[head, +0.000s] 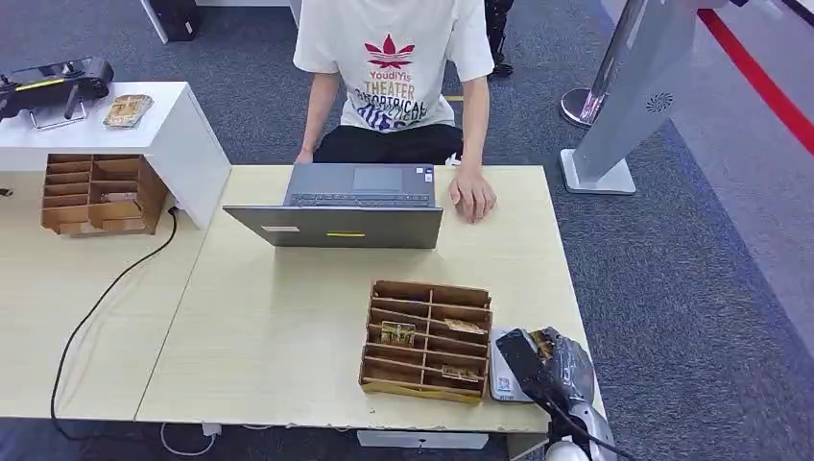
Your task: Pass the card to the sensor for recognition and then transmit it.
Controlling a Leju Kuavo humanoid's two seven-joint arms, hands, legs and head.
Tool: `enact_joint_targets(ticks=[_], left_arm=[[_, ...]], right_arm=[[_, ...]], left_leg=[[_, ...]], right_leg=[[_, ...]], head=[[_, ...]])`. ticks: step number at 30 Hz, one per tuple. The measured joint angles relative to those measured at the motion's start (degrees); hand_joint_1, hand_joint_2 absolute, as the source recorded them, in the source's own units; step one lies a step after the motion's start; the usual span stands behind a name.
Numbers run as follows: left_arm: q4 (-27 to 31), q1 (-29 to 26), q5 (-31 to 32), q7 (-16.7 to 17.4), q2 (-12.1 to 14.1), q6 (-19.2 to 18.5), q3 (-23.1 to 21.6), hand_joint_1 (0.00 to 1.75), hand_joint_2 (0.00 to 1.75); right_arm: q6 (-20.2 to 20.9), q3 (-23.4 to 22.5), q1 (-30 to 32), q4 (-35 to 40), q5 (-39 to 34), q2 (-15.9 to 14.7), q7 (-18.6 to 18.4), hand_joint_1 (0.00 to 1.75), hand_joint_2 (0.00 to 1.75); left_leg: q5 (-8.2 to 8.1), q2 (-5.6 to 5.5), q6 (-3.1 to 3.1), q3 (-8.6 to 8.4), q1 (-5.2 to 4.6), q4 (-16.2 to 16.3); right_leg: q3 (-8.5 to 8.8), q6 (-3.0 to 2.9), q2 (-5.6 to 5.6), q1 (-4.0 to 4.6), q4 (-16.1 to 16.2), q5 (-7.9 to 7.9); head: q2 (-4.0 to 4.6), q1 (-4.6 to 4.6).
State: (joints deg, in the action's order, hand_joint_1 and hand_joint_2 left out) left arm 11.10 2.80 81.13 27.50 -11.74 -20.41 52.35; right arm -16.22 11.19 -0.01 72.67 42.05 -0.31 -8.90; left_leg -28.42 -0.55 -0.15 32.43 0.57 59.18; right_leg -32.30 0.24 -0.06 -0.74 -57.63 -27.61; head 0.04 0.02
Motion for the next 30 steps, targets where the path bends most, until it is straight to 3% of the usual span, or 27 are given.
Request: enact_joint_targets(ticks=[30], left_arm=[[0.0,0.0,0.0,0.0,0.0,0.0,0.0,0.00,0.00]], right_arm=[[0.0,0.0,0.0,-0.2,-0.1,0.0,0.3,1.75,1.75]], left_leg=[[0.00,0.00,0.00,-0.04,0.00,0.0]], right_leg=[[0.04,0.00,0.00,0.00,0.0,0.01]], head=[[0.00,0.00]])
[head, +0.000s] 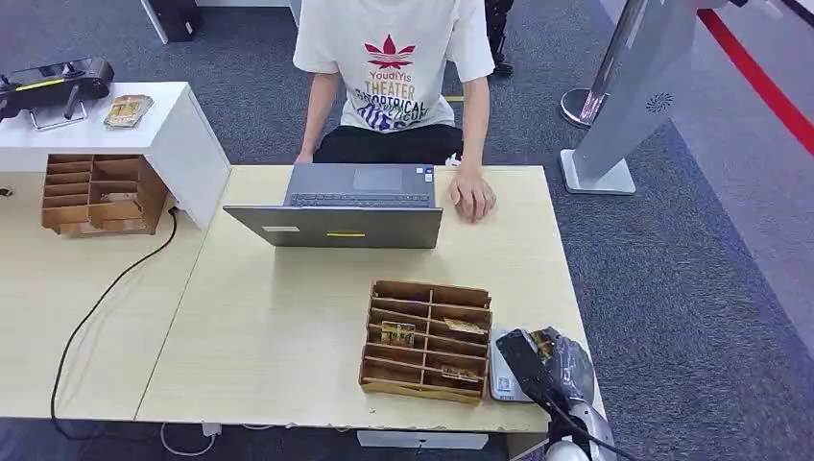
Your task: Pass the card to the sensor for recognition and then transmit it.
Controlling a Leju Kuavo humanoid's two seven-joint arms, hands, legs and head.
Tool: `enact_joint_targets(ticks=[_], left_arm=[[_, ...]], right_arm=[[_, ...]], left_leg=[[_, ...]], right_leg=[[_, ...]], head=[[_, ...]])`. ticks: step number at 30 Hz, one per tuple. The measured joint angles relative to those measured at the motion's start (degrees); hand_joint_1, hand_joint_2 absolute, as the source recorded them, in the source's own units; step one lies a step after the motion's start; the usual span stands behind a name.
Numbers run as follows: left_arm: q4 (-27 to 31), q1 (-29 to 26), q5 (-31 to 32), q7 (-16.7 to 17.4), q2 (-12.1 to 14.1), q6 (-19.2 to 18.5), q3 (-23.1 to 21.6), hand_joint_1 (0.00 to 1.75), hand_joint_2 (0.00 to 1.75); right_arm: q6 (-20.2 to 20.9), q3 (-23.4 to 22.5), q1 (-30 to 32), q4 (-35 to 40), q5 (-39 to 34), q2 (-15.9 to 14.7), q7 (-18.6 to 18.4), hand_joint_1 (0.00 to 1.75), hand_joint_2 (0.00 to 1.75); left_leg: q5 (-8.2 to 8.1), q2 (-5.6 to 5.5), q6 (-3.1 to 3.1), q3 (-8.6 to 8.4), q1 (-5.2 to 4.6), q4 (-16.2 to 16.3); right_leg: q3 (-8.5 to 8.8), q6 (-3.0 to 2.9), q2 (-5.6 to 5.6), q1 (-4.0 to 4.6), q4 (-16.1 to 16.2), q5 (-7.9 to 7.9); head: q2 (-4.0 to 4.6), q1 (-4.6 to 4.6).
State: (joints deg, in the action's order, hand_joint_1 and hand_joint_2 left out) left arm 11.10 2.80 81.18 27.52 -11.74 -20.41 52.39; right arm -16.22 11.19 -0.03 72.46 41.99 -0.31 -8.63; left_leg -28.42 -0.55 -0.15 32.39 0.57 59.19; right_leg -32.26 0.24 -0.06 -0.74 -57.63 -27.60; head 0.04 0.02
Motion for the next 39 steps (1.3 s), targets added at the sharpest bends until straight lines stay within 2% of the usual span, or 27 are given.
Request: enact_joint_targets(ticks=[39], left_arm=[[0.0,0.0,0.0,0.0,0.0,0.0,0.0,0.00,0.00]], right_arm=[[-0.3,-0.1,-0.3,-0.8,-0.5,0.0,0.2,1.75,1.75]], left_leg=[[0.00,0.01,0.00,-0.07,0.00,0.0]], right_leg=[[0.06,0.00,0.01,0.00,0.0,0.01]], head=[[0.00,0.00]])
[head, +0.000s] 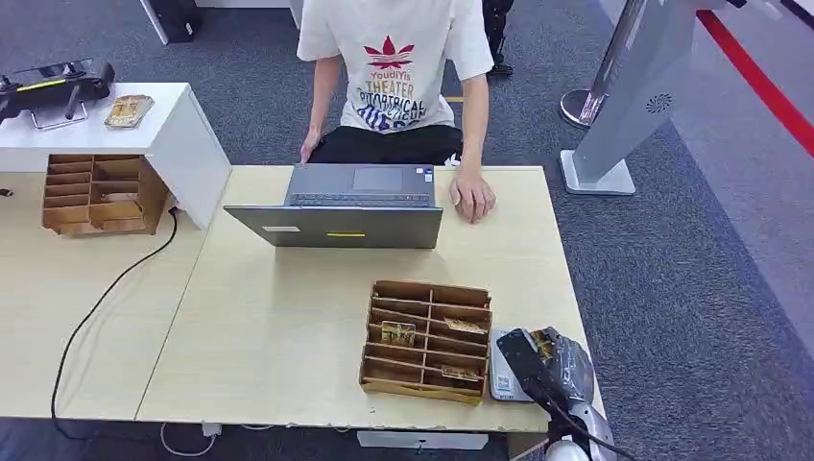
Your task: Pass the card to the sensor for recognition and then transmit it.
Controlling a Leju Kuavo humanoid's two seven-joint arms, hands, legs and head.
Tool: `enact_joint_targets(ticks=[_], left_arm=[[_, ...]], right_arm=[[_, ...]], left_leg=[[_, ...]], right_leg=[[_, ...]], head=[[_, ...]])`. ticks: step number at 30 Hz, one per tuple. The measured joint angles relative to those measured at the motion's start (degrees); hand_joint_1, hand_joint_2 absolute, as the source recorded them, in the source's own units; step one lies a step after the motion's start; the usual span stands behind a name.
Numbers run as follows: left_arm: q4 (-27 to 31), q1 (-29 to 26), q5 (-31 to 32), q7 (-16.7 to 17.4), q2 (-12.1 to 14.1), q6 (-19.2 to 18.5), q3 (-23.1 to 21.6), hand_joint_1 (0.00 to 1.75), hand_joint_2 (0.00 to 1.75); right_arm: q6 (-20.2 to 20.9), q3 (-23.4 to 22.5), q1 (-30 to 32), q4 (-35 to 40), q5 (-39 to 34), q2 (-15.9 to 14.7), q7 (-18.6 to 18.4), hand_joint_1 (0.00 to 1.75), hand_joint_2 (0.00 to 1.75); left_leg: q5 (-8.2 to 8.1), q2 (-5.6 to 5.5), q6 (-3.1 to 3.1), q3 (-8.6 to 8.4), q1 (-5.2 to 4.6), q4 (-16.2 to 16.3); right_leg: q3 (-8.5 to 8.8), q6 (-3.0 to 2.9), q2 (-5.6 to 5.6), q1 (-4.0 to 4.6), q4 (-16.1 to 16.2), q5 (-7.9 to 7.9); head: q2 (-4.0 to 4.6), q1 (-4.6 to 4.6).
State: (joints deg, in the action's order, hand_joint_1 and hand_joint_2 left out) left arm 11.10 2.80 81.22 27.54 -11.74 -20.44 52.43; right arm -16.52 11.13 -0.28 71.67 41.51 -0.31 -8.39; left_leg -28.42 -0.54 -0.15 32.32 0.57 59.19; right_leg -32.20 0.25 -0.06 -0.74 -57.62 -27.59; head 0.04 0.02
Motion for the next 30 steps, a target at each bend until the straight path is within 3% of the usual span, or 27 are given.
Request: enact_joint_targets(ticks=[15,21,24,30], left_arm=[[0.0,0.0,0.0,0.0,0.0,0.0,0.0,0.00,0.00],[0.0,0.0,0.0,-0.1,-0.1,0.2,0.0,0.00,0.00],[0.0,0.0,0.0,-0.2,-0.2,0.4,0.1,0.00,0.00],[0.0,0.0,0.3,-0.5,-0.2,0.5,0.2,0.00,0.00]], right_arm=[[-1.2,0.1,-0.1,-0.8,0.7,0.0,0.1,1.75,1.75],[-8.4,0.0,1.9,2.3,-1.8,0.9,6.3,1.75,1.75],[-12.6,-0.1,3.7,7.1,-4.9,2.3,11.7,1.75,1.75],[-18.0,-0.1,6.5,16.4,-9.8,4.5,18.6,1.75,1.75]], left_leg=[[0.00,-0.01,0.00,-0.04,0.00,0.0],[0.00,-0.03,0.00,0.04,-0.02,0.0],[0.00,-0.02,0.00,0.08,-0.02,0.0],[0.00,-0.05,0.00,0.16,-0.01,0.0]], right_leg=[[0.07,0.01,-0.01,0.00,0.0,0.00],[0.01,0.01,-0.02,-0.01,0.0,0.00],[-0.07,0.01,0.00,-0.01,0.0,0.00],[-0.15,0.00,0.00,-0.01,0.0,-0.03]], head=[[0.00,0.00],[0.00,0.00],[0.00,-0.02],[0.00,-0.02]])
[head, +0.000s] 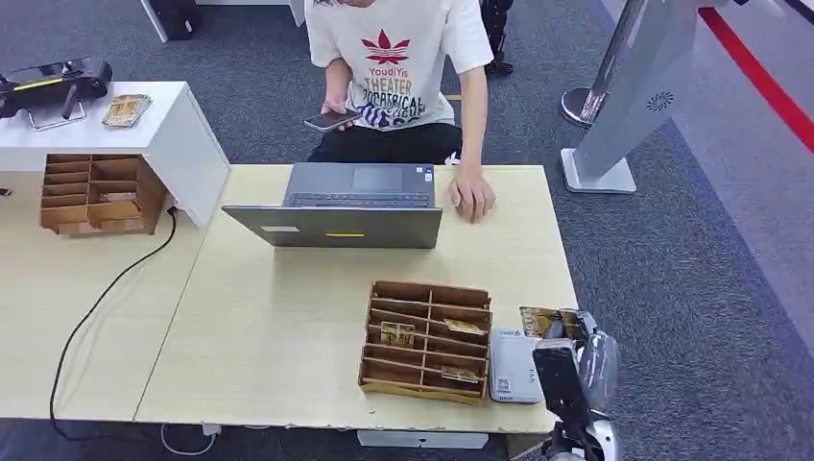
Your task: Pass the card to the sensor for recognition and then transmit it.
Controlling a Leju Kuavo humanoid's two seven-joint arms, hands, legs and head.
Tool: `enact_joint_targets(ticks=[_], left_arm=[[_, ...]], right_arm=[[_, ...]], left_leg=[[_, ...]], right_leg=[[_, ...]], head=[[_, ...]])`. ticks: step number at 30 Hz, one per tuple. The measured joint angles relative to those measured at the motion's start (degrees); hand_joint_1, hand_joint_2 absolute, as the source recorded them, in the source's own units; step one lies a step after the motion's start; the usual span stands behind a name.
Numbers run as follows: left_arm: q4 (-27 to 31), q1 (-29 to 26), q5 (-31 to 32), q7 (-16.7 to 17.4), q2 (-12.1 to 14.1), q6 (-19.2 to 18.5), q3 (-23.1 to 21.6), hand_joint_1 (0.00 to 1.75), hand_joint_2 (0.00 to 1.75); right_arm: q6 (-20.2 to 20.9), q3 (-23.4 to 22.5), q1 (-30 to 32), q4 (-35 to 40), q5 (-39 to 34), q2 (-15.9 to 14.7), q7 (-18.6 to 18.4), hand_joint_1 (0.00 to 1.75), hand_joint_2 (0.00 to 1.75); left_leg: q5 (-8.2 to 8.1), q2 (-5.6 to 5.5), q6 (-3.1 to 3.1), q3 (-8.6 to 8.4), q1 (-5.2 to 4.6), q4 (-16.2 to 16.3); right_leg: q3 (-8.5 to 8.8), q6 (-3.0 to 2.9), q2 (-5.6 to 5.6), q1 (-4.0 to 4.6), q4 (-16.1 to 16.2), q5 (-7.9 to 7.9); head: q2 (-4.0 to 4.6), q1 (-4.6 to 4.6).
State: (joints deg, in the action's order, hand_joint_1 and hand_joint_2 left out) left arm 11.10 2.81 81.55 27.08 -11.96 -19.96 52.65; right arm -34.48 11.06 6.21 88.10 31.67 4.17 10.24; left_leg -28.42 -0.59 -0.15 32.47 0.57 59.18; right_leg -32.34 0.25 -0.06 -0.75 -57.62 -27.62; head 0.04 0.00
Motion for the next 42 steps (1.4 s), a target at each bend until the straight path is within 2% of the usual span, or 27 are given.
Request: enact_joint_targets(ticks=[4,8,16,26,30,34,42], left_arm=[[0.0,0.0,0.3,-0.1,0.0,0.0,0.0,0.00,0.00],[0.0,0.0,0.7,-0.2,0.0,0.0,0.1,0.00,0.00],[0.0,0.1,1.1,-0.4,0.0,0.0,0.2,0.00,0.00],[0.0,0.2,2.5,-1.0,0.2,-0.4,0.2,0.00,0.00],[0.0,0.3,3.6,-1.4,0.5,-0.8,-0.4,0.00,0.00],[0.0,0.4,4.9,-1.9,1.0,-1.6,-1.3,0.00,0.00],[0.0,0.4,5.1,-1.9,1.1,-1.7,-1.5,0.00,0.00]], right_arm=[[-3.0,0.0,1.4,4.9,-1.6,1.1,3.6,1.75,1.75],[-3.5,0.3,2.4,8.7,-2.8,1.6,6.0,1.75,1.75],[-3.7,1.7,3.1,11.9,-3.0,1.6,7.3,1.75,1.75],[-3.7,4.7,2.1,12.5,-0.9,1.5,9.0,1.75,1.75],[-3.7,6.8,-0.5,12.4,2.8,1.3,9.0,1.75,1.75],[-3.6,8.5,-4.7,11.6,6.5,0.8,7.0,1.75,1.75],[-3.5,8.8,-5.4,11.3,7.1,0.7,6.8,1.75,1.75]], left_leg=[[0.00,-0.01,0.00,0.03,-0.01,0.0],[0.00,-0.01,0.00,0.03,-0.01,0.0],[0.00,-0.01,0.00,0.03,-0.01,0.0],[0.00,0.01,0.00,0.04,0.00,0.0],[0.01,0.01,0.00,0.04,0.00,0.0],[0.02,0.03,0.00,0.04,0.00,0.0],[0.02,0.03,0.00,0.03,0.00,0.0]], right_leg=[[-0.01,0.00,-0.01,-0.01,0.0,-0.01],[0.00,0.00,-0.01,-0.01,0.0,0.00],[0.00,0.00,-0.01,-0.01,0.0,0.00],[0.00,0.00,0.00,-0.01,0.0,0.00],[0.00,0.00,0.00,-0.01,0.0,0.01],[0.01,0.00,0.01,-0.01,0.0,0.02],[0.01,-0.01,0.01,-0.01,0.0,0.03]], head=[[0.00,0.00],[0.00,0.02],[0.00,0.02],[0.00,0.02],[0.00,0.02],[0.00,0.02],[0.00,0.02]])
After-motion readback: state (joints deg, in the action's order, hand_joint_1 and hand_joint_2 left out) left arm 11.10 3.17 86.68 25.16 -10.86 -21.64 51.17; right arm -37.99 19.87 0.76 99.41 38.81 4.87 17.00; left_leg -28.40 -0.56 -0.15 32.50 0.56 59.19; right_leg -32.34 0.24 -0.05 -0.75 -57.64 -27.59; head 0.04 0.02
